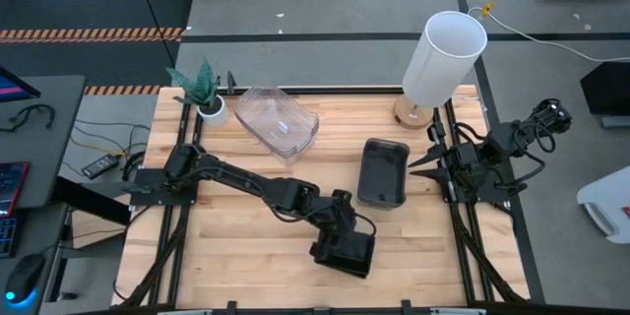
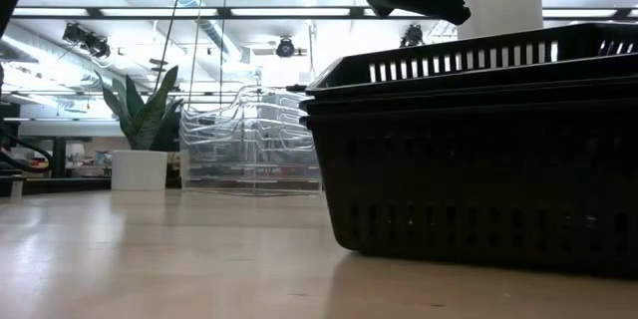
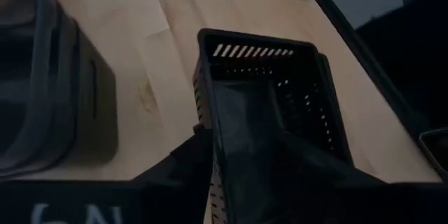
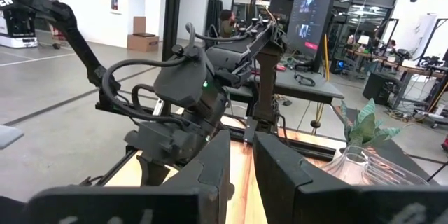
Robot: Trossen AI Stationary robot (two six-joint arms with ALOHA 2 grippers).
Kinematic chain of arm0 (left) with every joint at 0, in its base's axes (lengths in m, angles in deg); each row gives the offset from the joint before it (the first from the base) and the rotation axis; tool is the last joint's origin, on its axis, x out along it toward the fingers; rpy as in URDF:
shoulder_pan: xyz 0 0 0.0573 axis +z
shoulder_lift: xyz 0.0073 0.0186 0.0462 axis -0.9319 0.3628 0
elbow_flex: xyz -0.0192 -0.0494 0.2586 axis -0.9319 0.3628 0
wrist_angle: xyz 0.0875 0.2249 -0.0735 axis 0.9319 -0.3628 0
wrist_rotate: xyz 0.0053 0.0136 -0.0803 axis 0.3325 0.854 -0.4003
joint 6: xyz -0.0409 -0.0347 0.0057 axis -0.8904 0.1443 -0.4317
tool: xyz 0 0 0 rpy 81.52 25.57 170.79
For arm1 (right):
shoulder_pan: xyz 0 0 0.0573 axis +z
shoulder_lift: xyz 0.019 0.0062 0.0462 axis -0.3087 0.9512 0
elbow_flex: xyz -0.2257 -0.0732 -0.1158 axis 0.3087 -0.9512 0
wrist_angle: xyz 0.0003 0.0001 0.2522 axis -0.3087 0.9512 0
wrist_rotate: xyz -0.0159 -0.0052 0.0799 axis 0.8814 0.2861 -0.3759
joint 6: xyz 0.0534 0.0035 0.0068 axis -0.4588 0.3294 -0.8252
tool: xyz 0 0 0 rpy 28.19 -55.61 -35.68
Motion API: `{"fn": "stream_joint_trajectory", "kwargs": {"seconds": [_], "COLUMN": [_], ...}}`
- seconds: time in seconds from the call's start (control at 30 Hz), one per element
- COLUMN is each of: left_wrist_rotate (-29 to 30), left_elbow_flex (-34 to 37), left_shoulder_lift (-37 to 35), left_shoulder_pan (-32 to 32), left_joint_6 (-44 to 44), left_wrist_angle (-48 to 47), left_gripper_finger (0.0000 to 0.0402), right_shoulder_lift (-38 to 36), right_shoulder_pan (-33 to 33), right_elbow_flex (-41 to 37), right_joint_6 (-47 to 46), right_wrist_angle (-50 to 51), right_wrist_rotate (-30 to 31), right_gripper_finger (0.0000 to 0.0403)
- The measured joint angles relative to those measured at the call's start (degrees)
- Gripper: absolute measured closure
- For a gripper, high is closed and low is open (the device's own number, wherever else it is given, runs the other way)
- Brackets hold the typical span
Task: Stack baskets by color
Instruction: Stack the left black bin on top of the right black bin, then return to Home Position
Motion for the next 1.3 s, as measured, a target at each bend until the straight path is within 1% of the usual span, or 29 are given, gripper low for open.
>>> {"fn": "stream_joint_trajectory", "kwargs": {"seconds": [0.07,0.13,0.17,0.23,0.3,0.37,0.43,0.57,0.83,1.07,1.13,1.2,1.3], "left_wrist_rotate": [0.11,1.92,4.01,10.27,15.81,18.80,19.02,17.28,16.96,16.53,14.71,13.26,12.80], "left_elbow_flex": [0.00,0.03,0.09,0.07,0.09,-0.03,-0.02,0.02,0.11,0.07,0.07,0.07,0.07], "left_shoulder_lift": [0.35,0.88,1.25,2.21,2.32,2.49,2.70,4.01,7.30,6.93,6.32,5.40,3.04], "left_shoulder_pan": [0.00,-0.40,-0.72,-1.48,-2.23,-2.54,-2.55,-2.38,-2.07,-1.96,-2.03,-2.06,-2.07], "left_joint_6": [-1.85,-2.82,-3.18,-4.15,-4.29,-4.29,-4.78,-6.94,-12.09,-11.41,-11.50,-11.70,-11.52], "left_wrist_angle": [0.56,1.57,1.65,4.62,5.13,7.32,7.17,7.04,5.05,4.81,4.49,3.00,-0.84], "left_gripper_finger": [0.0257,0.0263,0.0266,0.0270,0.0274,0.0278,0.0283,0.0285,0.0286,0.0286,0.0286,0.0286,0.0286], "right_shoulder_lift": [-0.01,-0.01,0.08,0.10,0.26,0.39,0.50,0.49,0.50,0.50,0.50,0.50,0.50], "right_shoulder_pan": [0.00,0.00,0.00,0.00,0.00,0.00,0.00,0.00,0.00,0.00,0.00,0.00,0.00], "right_elbow_flex": [0.00,0.00,0.00,0.00,0.00,0.00,0.00,0.00,0.00,0.00,0.00,0.00,0.00], "right_joint_6": [0.02,0.02,0.02,0.04,0.04,0.03,0.03,0.04,0.07,0.07,0.06,-0.09,-0.20], "right_wrist_angle": [0.00,-0.02,-0.02,-0.04,-0.15,-0.27,-0.26,-0.29,-0.41,-0.36,-0.23,0.06,0.97], "right_wrist_rotate": [0.00,0.00,0.00,0.00,0.01,0.00,0.00,0.01,0.00,0.02,0.01,0.00,0.00], "right_gripper_finger": [0.0332,0.0332,0.0332,0.0332,0.0332,0.0332,0.0332,0.0332,0.0332,0.0332,0.0332,0.0332,0.0332]}}
